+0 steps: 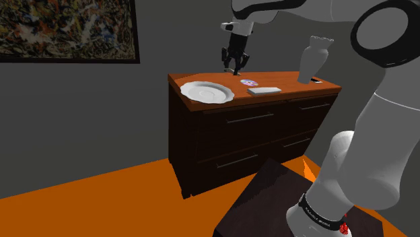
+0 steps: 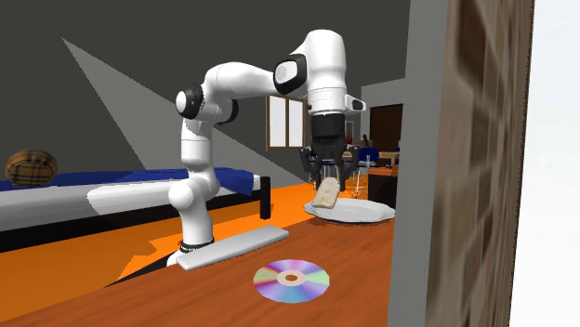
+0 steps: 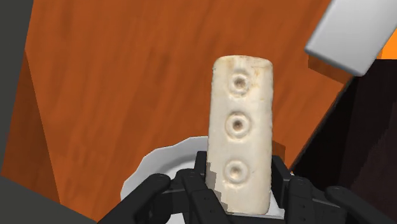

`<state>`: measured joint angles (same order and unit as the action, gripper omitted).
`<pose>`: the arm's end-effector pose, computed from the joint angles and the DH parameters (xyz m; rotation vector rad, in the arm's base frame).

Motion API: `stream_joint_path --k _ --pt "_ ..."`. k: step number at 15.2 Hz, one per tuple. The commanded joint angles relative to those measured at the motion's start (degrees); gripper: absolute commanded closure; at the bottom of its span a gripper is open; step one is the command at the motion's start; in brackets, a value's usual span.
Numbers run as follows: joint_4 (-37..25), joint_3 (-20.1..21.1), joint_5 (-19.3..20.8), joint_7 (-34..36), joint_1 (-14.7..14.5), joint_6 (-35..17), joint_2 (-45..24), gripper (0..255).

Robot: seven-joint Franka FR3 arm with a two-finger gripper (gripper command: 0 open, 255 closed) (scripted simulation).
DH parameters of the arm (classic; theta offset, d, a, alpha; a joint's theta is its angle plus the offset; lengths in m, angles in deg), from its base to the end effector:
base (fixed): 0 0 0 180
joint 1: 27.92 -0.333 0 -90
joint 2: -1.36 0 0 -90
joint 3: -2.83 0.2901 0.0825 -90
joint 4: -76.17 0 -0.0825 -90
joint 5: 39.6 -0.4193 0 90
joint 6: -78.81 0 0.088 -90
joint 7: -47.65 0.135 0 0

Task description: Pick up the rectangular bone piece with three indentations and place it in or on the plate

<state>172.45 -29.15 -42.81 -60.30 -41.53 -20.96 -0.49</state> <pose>0.5816 -0.1828 0.5133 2.2288 2.1947 0.0771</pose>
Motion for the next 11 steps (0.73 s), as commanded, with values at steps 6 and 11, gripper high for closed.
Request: stream_joint_path --k 6,11 --pt "1.39 4.90 1.47 10.33 -5.16 -0.03 2.04 255" --pt "0.57 8.00 1.53 16.52 -8.22 0.17 1.56 255"
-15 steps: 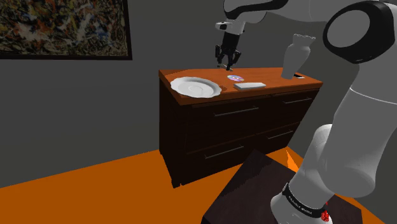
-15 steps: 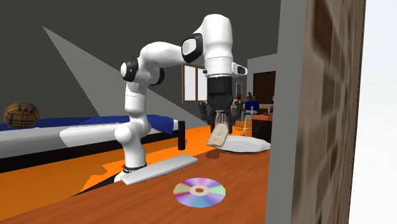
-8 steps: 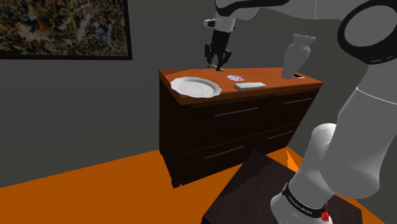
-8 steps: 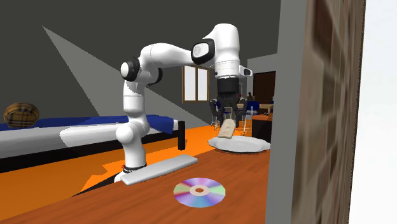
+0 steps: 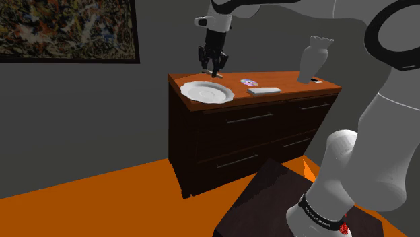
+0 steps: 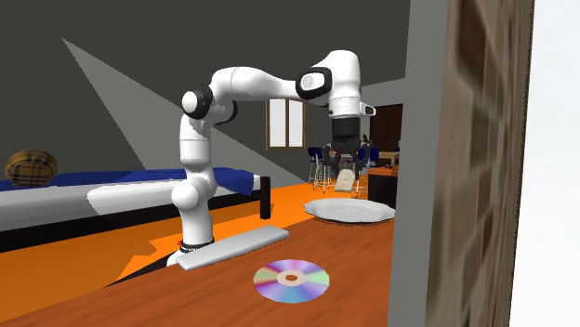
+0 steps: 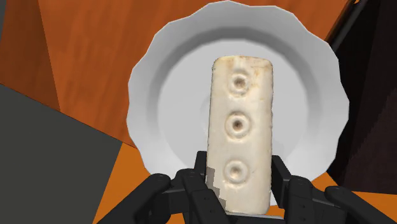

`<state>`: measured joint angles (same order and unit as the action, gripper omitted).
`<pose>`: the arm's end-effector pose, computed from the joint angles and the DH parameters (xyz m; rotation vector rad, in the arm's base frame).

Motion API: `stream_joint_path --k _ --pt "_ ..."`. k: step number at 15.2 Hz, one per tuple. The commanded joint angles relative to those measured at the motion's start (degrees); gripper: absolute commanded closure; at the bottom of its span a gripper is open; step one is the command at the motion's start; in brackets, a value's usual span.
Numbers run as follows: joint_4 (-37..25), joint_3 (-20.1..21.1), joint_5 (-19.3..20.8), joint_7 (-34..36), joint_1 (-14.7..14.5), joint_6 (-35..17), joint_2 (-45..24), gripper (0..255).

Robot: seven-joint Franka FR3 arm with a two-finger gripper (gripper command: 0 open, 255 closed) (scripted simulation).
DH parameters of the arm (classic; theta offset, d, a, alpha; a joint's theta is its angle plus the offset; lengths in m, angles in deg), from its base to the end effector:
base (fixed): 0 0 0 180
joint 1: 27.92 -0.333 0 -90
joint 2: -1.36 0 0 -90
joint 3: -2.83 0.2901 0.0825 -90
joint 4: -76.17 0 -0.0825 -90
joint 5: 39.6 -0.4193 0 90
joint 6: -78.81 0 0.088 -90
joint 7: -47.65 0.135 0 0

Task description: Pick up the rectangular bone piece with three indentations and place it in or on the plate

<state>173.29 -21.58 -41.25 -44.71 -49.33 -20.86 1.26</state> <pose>0.6024 -0.0280 0.5211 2.2285 2.1945 0.0773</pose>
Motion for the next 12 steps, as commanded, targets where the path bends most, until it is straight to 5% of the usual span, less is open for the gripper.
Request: stream_joint_path --k 1,12 --pt "0.60 0.43 0.00 0.94 -0.44 -0.72 -0.11 255" --pt "9.07 0.46 -0.07 0.73 -0.46 -9.19 -0.11 255"
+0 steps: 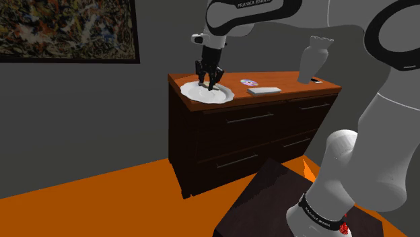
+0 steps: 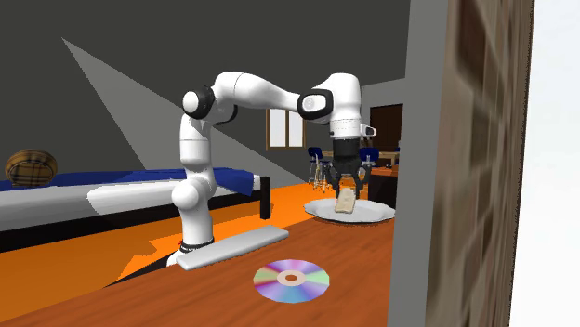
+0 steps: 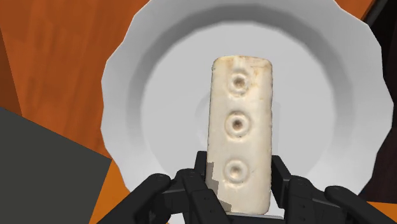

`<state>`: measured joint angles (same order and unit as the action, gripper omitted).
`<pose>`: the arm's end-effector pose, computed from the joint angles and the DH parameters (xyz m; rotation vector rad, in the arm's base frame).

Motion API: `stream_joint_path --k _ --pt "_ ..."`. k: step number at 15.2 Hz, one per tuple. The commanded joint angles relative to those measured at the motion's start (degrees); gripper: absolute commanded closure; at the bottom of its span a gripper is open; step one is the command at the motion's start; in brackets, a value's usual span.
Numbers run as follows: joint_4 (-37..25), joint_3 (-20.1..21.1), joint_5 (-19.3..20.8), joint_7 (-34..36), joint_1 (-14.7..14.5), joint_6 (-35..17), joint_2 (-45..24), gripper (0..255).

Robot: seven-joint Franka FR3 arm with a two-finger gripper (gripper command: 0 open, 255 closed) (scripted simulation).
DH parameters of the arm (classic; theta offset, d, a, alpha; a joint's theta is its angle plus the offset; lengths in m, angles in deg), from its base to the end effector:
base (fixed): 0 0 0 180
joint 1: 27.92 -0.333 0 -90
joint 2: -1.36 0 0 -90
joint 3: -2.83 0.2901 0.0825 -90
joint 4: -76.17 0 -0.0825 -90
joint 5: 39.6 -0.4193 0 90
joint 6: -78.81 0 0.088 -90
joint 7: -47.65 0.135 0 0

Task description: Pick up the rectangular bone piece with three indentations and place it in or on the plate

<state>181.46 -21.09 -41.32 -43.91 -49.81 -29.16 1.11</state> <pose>0.6032 -0.0181 0.4590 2.2303 2.1931 0.0766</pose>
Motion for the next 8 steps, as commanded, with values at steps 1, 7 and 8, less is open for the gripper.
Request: stream_joint_path --k 1,7,8 --pt "1.58 -0.03 -0.04 -0.12 0.03 -1.65 -0.04 255" --pt "2.70 -0.04 -0.13 -0.21 0.05 -2.92 -0.21 255" --pt "2.70 -0.04 -0.13 -0.21 0.05 -2.92 -0.21 255"
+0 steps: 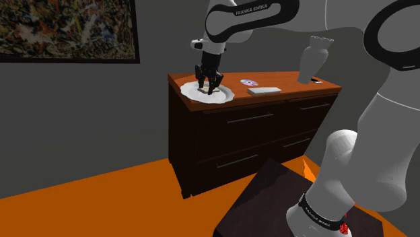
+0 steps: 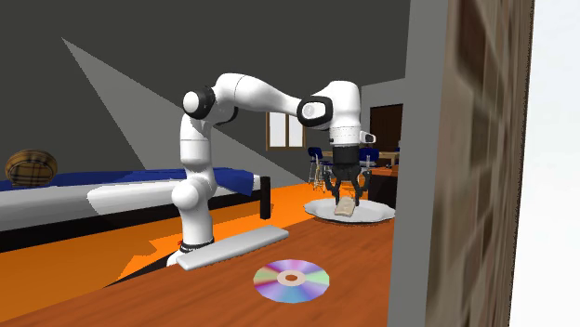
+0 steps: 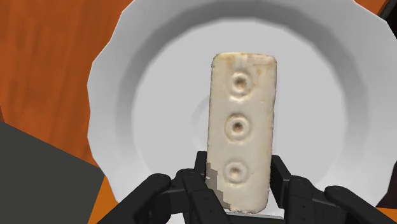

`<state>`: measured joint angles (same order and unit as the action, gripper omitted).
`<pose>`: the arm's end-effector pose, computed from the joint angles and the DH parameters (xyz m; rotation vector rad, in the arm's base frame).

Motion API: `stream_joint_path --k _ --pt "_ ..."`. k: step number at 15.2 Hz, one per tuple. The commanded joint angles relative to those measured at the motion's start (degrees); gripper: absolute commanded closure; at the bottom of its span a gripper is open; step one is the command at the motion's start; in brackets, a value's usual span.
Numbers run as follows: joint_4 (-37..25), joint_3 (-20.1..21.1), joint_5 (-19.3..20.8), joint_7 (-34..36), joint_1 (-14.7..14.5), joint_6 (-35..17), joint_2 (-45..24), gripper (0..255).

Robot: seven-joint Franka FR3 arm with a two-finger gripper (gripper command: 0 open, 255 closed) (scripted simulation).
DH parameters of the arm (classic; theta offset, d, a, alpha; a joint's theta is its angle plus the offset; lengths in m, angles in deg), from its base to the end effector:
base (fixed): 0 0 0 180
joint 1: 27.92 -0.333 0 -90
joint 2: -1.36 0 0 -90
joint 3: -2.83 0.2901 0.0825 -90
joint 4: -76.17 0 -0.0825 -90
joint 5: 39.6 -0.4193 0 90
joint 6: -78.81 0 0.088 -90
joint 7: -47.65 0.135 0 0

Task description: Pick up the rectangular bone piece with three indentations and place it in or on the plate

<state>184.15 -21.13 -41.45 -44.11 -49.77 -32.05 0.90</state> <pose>0.6020 -0.0188 0.4374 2.2303 2.1930 0.0769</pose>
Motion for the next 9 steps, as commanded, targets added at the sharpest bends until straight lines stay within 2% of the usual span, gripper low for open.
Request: stream_joint_path --k 1,2,3,8,9 --pt "0.01 0.00 0.00 0.00 0.00 -0.02 0.00 255" --pt "0.01 0.00 0.00 0.00 0.00 -0.02 0.00 255" --pt "0.01 0.00 0.00 0.00 0.00 -0.03 0.00 0" --pt "0.01 0.00 0.00 0.00 0.00 -0.02 0.00 0" --pt "-1.53 0.00 0.17 0.12 -0.01 1.83 0.35 0"
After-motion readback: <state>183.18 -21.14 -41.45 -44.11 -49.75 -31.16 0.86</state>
